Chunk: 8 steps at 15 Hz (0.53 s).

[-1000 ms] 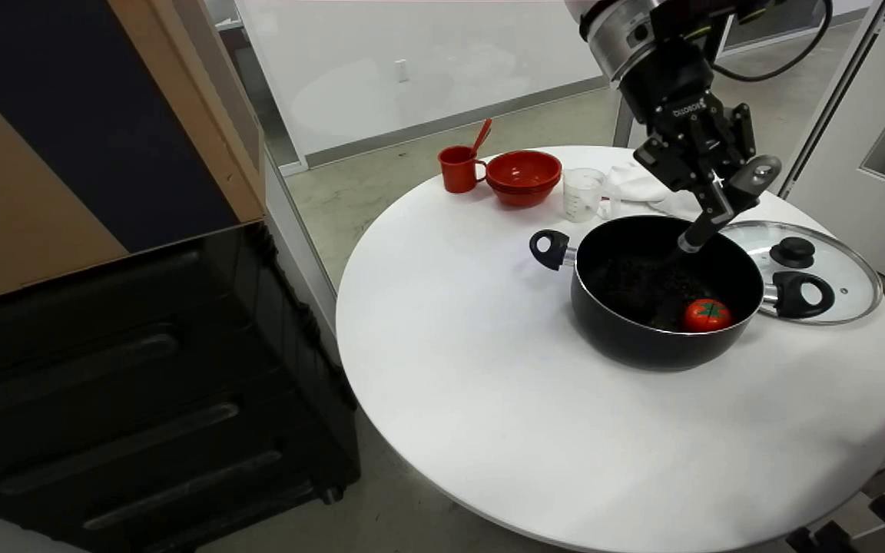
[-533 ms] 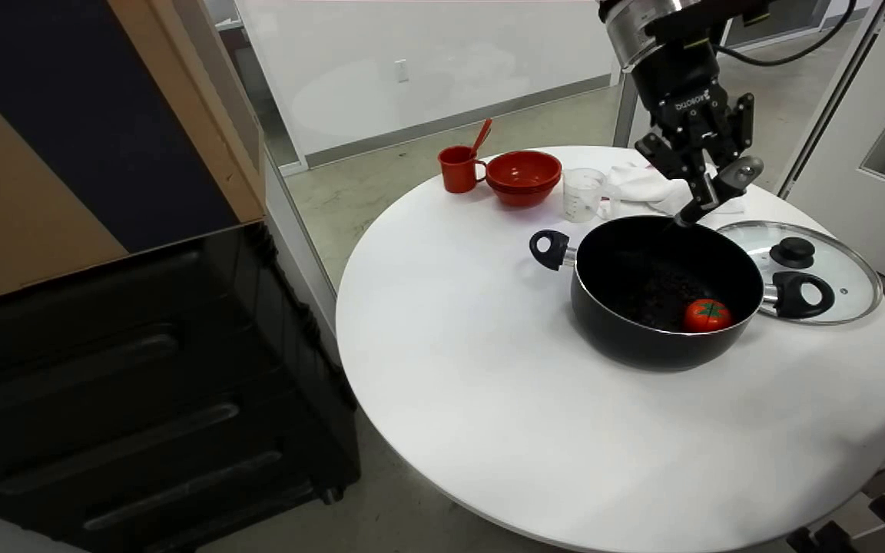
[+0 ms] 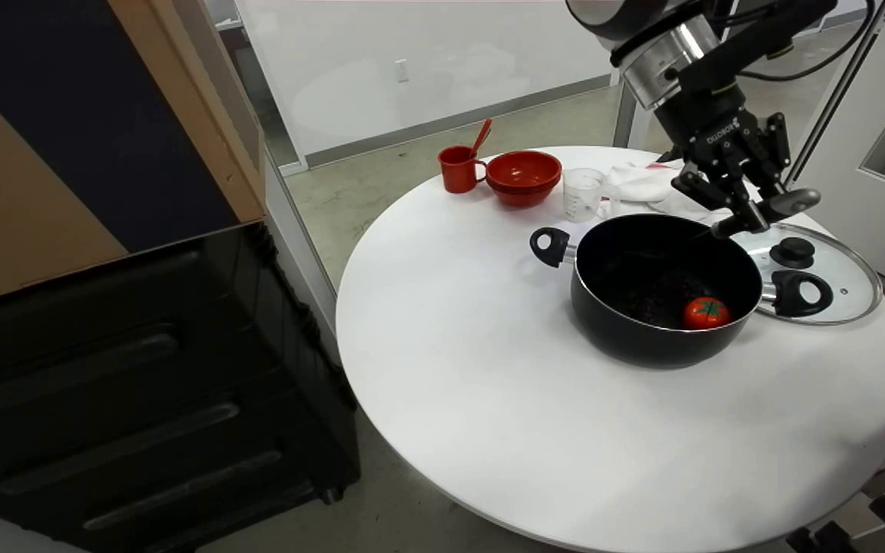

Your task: Use the black serving spoon in the black pot to stir its contents

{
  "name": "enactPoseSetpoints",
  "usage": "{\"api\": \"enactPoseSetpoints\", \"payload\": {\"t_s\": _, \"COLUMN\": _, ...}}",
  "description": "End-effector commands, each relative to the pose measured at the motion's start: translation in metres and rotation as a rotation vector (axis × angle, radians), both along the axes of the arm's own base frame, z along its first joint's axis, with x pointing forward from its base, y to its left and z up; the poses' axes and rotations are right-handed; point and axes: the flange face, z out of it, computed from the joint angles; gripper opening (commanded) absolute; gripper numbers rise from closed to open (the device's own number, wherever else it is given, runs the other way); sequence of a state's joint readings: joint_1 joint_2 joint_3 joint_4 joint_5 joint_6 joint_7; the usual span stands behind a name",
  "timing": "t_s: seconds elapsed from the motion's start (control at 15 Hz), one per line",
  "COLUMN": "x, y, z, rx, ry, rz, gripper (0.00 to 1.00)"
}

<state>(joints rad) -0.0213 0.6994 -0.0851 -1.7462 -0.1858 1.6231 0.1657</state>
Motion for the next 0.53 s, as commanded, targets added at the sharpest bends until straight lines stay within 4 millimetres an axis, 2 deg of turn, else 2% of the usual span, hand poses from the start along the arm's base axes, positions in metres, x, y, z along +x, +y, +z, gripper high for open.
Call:
{"api": "enactPoseSetpoints", "payload": {"t_s": 0.0, "x": -0.023, "y": 0.007, "z": -0.013, "rx": -0.075, "ry": -0.017, "rz": 0.091, "gripper": 0.08}}
{"api": "enactPoseSetpoints", "payload": {"t_s": 0.47, "x": -0.061, "y": 0.022, "z": -0.038, "rx": -0.033, "ry": -0.060, "rz": 0.215, "gripper": 0.08}}
